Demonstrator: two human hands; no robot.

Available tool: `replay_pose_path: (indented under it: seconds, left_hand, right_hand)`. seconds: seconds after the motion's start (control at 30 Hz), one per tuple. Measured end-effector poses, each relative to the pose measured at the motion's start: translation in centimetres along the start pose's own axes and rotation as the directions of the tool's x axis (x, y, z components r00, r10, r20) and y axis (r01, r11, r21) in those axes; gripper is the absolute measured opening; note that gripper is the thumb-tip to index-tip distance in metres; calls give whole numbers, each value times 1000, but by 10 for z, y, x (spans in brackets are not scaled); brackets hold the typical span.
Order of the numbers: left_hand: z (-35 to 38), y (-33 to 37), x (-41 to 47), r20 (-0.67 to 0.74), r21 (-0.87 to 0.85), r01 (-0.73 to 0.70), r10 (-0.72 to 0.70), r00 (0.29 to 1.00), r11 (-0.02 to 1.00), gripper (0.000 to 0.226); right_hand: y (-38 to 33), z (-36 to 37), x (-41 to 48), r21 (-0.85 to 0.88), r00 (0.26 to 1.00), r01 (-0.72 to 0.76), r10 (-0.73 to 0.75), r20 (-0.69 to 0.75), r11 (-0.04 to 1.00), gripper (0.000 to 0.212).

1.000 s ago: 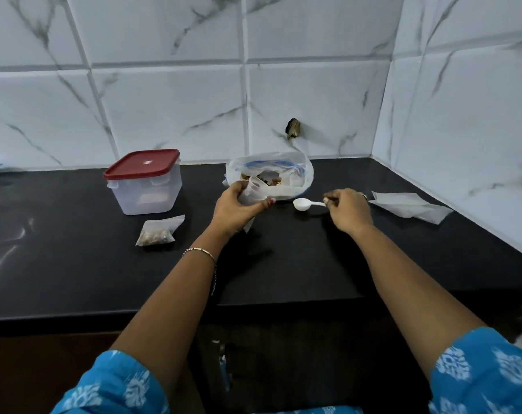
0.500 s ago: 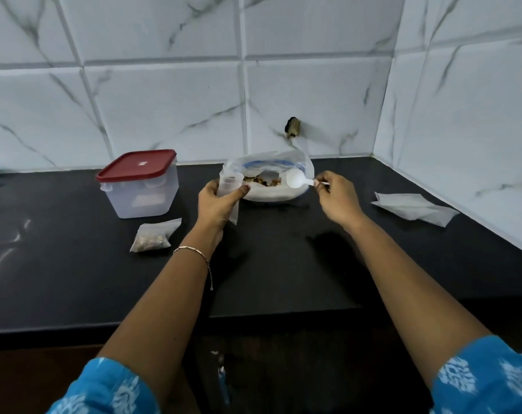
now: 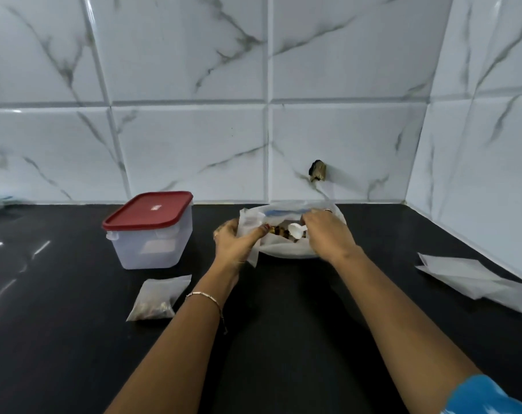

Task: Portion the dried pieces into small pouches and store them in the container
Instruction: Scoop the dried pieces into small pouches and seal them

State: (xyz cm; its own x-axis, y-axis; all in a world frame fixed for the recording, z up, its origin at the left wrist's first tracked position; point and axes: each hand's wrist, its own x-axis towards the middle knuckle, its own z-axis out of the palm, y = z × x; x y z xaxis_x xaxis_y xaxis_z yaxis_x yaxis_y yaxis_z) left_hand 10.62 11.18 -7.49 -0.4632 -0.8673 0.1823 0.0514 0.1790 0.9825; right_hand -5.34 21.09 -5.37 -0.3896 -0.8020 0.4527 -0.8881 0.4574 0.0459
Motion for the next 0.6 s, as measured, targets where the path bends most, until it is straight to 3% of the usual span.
replay_pose_path:
  seconds: [0.07, 0.23, 0.37, 0.5, 0.6]
  left_hand:
    - [0, -4, 3, 15, -94, 48, -47, 999, 994, 29]
    - [1, -6, 3, 75, -199, 113, -100, 992, 973, 22]
    - [1, -11, 5, 96, -201, 127, -110, 989, 971, 27]
    - [-1, -16, 10, 87, -177, 137, -123, 989, 975, 47]
    - [0, -17, 9, 87, -188, 147, -133, 987, 971, 51]
  right_hand:
    - [-3, 5, 9, -96, 1000, 22, -23, -9, 995, 27]
    - [-15, 17, 23, -100, 999, 50, -48, 22, 994, 23]
    - [-7, 29, 24, 21, 999, 33, -33, -9, 999, 19]
    - [10, 24, 25, 305, 1000, -25, 24, 5, 952, 29]
    - [18, 16, 21, 326, 999, -13, 28, -42, 945, 28]
